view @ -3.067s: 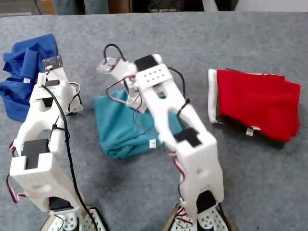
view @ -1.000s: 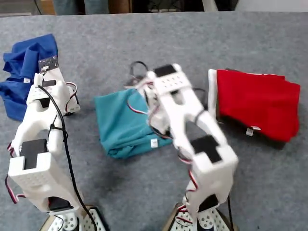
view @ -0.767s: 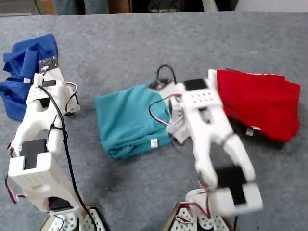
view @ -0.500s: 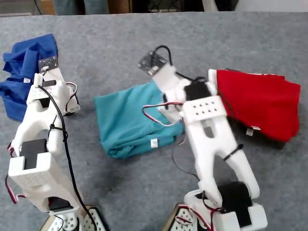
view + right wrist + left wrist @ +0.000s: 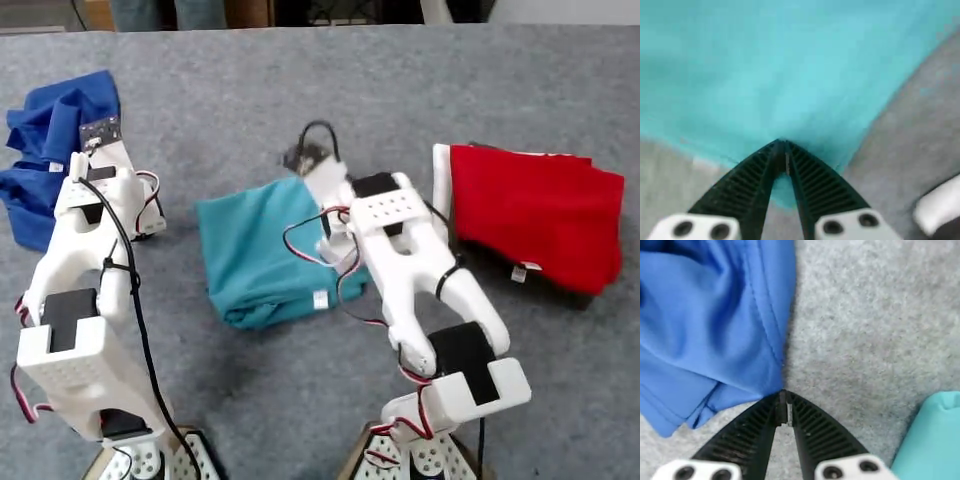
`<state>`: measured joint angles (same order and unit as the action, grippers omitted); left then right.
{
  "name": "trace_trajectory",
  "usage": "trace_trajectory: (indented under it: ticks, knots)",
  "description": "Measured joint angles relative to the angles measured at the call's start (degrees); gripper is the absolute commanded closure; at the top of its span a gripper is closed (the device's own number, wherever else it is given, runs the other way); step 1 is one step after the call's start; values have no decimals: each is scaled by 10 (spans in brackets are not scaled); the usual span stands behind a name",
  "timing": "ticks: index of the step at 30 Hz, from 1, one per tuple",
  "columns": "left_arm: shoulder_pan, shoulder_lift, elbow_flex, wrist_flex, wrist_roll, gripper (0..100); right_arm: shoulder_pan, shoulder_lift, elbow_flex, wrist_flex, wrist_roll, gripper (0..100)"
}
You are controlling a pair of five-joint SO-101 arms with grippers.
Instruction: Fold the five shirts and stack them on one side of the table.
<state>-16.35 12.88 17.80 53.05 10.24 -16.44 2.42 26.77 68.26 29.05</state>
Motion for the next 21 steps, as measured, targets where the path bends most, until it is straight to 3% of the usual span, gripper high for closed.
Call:
trace_trajectory:
  ticks: [4,10,17,21]
  knots:
    - [-5,0,0,0,0,968,32,-30,61,44,50,985]
    - [-5,0,0,0,0,970,143,-130,118,18,105,984]
    - [-5,-5,-7,9,-9,970,95,-208,18,10,84,984]
    - [5,-66,-33,83,-48,970,78,-212,-38,25,84,984]
